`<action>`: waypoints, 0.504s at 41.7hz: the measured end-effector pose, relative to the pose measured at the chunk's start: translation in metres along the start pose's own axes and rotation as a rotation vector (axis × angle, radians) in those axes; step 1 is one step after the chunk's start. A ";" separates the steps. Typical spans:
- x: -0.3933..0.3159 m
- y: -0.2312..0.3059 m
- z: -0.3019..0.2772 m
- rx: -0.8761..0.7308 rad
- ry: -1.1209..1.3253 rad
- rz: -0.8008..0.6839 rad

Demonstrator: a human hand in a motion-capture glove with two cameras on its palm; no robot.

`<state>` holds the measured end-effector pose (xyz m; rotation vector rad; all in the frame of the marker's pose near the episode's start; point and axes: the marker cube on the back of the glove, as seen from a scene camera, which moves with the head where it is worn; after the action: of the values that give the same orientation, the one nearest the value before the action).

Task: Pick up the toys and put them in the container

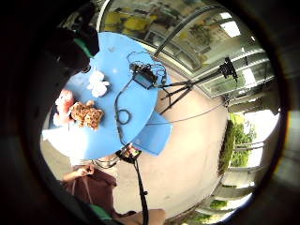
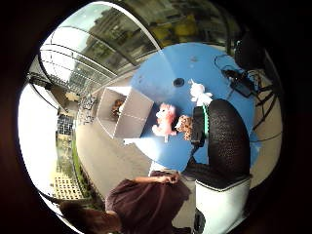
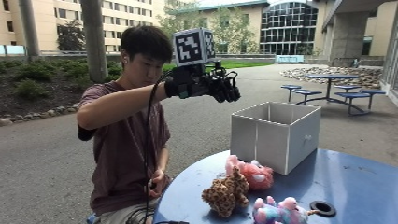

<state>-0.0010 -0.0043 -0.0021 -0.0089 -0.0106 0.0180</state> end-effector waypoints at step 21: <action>-0.027 -0.067 -0.004 -0.141 -0.006 0.038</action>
<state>-0.0264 -0.0722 -0.0058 -0.1500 -0.0172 0.0553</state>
